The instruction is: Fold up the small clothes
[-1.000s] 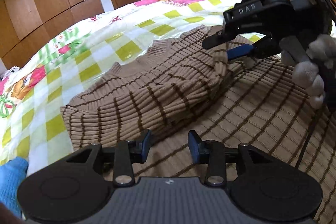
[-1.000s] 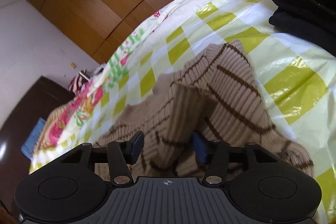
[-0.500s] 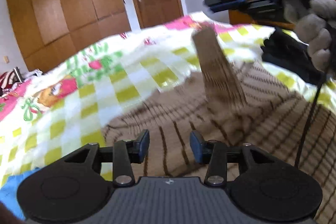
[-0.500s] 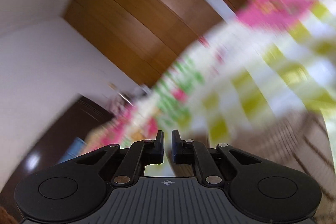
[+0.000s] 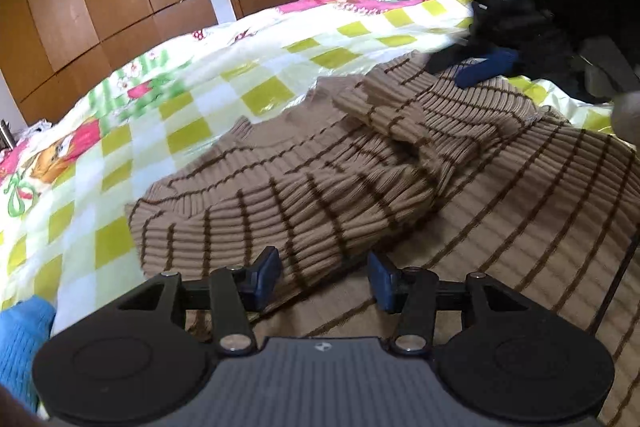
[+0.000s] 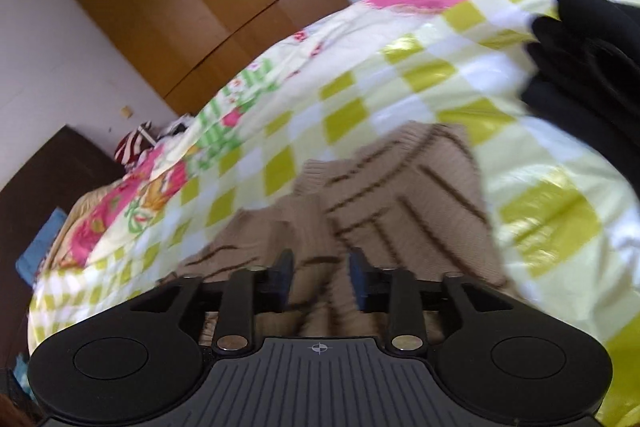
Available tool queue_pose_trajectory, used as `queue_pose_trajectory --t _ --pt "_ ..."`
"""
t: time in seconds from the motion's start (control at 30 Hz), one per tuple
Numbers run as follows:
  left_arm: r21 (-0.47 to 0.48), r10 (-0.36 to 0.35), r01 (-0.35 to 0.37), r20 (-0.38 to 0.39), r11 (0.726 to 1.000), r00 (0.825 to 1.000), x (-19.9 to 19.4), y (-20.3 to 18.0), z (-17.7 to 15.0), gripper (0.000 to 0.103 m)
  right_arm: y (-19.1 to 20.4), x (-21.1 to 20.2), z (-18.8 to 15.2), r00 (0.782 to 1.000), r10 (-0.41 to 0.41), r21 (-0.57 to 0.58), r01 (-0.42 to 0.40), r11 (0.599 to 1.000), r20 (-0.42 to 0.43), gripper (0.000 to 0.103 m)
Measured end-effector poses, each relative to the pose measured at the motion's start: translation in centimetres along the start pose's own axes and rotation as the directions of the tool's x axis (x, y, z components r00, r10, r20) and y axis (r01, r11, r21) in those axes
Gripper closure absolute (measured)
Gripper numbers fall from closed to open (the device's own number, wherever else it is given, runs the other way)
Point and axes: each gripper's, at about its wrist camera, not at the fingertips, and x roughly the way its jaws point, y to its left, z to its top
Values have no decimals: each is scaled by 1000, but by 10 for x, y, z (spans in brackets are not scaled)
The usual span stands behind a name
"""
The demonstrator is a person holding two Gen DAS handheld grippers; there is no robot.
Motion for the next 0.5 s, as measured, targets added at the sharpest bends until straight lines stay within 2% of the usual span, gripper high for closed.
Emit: queue_pose_trajectory --t 0.07,0.17,0.23,0.27,0.3,0.37,0.43,0.5 --pt "-13 -11 11 15 1000 1000 -1 -1 1 41 23 9 2 1000 -4 -72 3 997 -11 61" --pt "-43 -24 25 22 999 999 -1 -3 -1 41 48 40 -2 995 -66 -183 50 982 -81 55" --pt "-66 -34 36 26 997 999 -1 -3 -4 41 57 64 -9 982 -130 -245 93 965 -139 54" --pt "-77 -38 40 30 996 999 -1 -2 -5 41 59 73 -12 972 -194 -278 151 949 -136 55" --pt "-87 -41 44 35 995 999 -2 -1 -5 41 57 77 -15 964 -240 -299 196 934 -116 60" --pt "-106 -52 57 48 993 997 -4 2 -5 41 48 79 -9 955 -276 -278 238 931 -105 71" --pt "-112 -50 56 57 992 997 -6 4 -6 41 34 74 0 959 -251 -203 221 954 -135 88" --pt "-111 -41 48 62 993 997 -7 8 -5 41 22 68 12 970 -179 -96 165 982 -164 90"
